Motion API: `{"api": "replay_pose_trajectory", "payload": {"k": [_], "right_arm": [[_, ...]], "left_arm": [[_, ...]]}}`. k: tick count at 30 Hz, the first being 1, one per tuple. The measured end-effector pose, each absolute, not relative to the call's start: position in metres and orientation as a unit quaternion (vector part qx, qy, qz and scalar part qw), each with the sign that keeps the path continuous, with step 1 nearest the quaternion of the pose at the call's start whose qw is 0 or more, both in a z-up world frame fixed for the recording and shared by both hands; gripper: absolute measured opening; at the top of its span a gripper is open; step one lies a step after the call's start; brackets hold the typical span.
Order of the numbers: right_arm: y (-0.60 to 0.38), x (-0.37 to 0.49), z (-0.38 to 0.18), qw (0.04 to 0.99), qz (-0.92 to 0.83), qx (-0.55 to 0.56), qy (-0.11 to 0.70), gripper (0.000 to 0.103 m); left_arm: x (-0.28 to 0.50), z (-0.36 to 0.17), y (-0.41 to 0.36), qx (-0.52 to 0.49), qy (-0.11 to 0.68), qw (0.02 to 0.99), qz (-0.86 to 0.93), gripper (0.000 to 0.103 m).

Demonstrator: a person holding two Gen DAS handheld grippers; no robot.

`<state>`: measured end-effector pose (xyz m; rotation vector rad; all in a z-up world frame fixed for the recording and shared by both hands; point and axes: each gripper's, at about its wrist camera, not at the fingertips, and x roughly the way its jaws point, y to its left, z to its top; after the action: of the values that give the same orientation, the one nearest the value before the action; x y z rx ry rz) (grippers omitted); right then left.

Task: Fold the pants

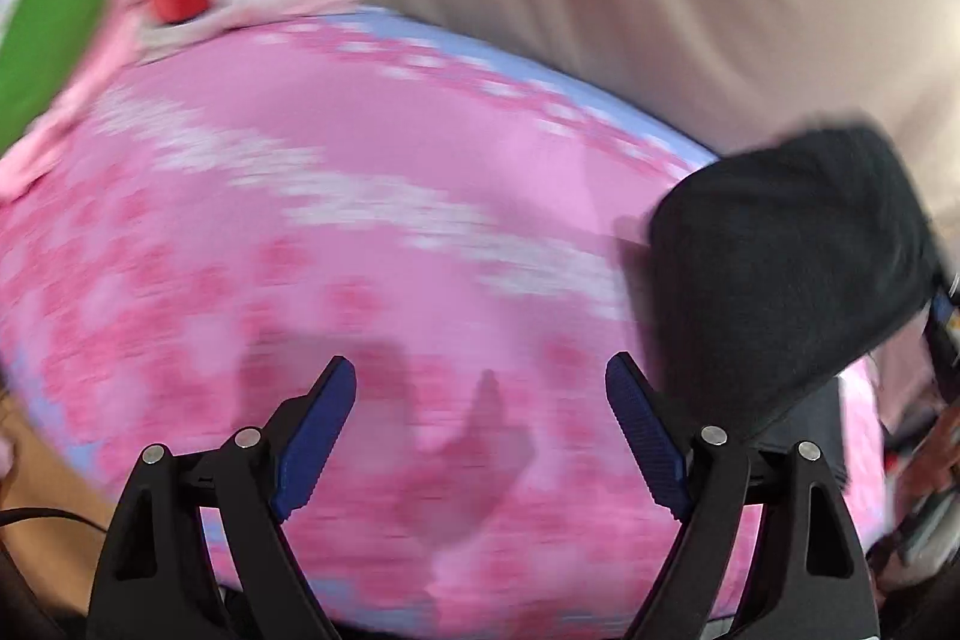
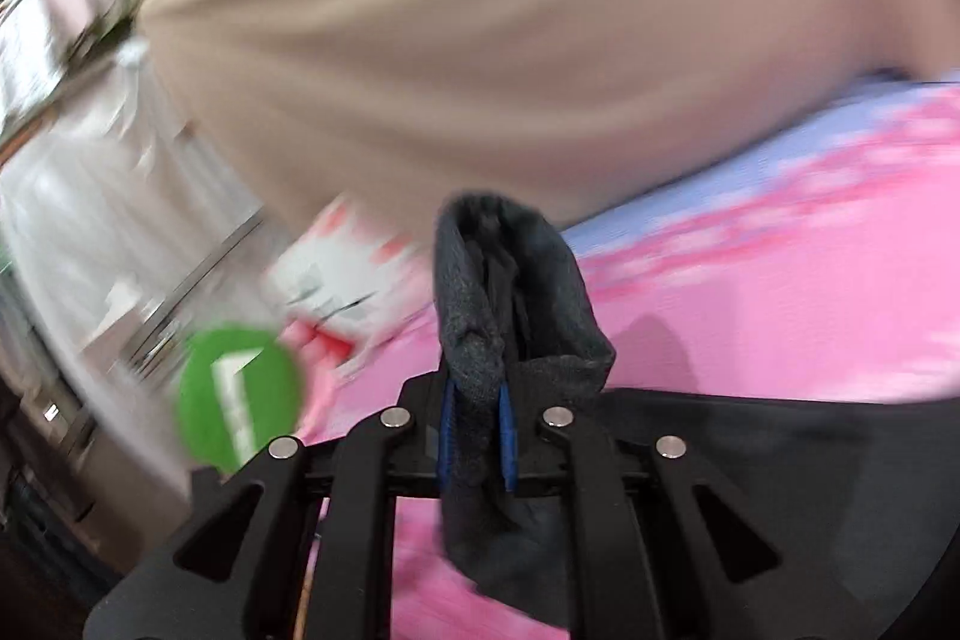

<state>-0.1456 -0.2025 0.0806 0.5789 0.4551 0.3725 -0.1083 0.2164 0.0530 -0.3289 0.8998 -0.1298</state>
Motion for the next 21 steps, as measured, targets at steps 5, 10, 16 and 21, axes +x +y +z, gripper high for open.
{"api": "replay_pose_trajectory", "payload": {"k": [5, 10, 16, 21], "right_arm": [[-0.302, -0.222, -0.012, 0.901, 0.008, 0.32, 0.294, 0.042], [-0.324, -0.234, -0.025, 0.896, 0.019, 0.341, 0.284, 0.042], [-0.304, -0.182, -0.044, 0.89, 0.065, 0.313, 0.324, 0.045], [-0.289, -0.157, -0.055, 0.886, 0.066, 0.315, 0.333, 0.043]], "left_arm": [[-0.08, 0.043, 0.117, -0.126, 0.471, 0.86, -0.152, 0.083], [-0.065, 0.025, 0.04, -0.102, 0.51, 0.833, -0.19, 0.083], [-0.065, 0.008, 0.003, -0.064, 0.524, 0.833, -0.165, 0.083], [-0.063, 0.0, 0.007, -0.057, 0.527, 0.833, -0.158, 0.083]]}}
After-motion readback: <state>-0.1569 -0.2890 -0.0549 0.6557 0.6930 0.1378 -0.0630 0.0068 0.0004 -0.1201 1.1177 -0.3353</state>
